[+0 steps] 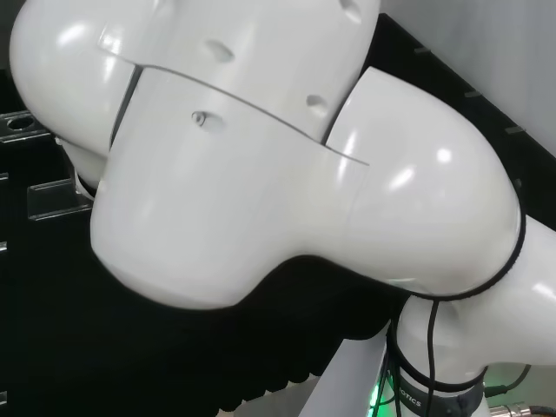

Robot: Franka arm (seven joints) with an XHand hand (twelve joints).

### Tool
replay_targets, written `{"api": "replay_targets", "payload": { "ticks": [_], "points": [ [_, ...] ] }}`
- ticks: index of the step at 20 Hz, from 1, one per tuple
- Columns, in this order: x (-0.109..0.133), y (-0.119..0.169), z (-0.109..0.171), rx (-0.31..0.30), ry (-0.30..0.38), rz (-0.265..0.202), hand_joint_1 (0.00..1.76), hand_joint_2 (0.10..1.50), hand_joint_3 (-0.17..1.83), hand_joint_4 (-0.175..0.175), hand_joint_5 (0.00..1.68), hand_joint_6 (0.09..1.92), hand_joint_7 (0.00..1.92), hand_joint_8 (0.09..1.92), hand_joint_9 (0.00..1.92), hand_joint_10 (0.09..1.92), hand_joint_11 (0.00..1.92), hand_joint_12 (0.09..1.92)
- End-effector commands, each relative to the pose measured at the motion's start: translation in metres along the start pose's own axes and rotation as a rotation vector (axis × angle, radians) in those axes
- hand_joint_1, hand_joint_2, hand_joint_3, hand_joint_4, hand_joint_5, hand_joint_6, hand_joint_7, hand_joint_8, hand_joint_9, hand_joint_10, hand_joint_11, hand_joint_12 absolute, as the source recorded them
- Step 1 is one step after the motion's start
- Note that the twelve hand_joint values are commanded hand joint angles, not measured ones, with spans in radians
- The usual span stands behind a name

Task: Pour all the NaCl from the weighing funnel into the round-bottom flask.

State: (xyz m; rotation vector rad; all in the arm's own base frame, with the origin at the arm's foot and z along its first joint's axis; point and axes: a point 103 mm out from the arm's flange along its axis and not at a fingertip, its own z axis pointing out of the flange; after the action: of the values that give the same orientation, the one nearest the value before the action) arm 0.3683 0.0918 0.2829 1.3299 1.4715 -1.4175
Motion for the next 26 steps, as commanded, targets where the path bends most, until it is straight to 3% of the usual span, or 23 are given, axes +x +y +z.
{"api": "replay_targets", "payload": {
  "ticks": [1,7,26],
  "points": [
    [0.000,-0.001,-0.004,-0.007,-0.037,0.005,1.13,0.62,0.79,0.113,1.21,0.85,0.56,0.66,0.90,0.33,0.82,1.01],
    [-0.002,0.000,-0.002,-0.004,-0.029,0.009,1.13,0.62,0.79,0.114,1.21,0.85,0.56,0.66,0.90,0.33,0.82,1.01],
    [-0.017,0.002,0.007,-0.035,0.182,-0.023,1.13,0.62,0.79,0.115,1.21,0.85,0.56,0.66,0.90,0.33,0.82,1.01]
  ]
}}
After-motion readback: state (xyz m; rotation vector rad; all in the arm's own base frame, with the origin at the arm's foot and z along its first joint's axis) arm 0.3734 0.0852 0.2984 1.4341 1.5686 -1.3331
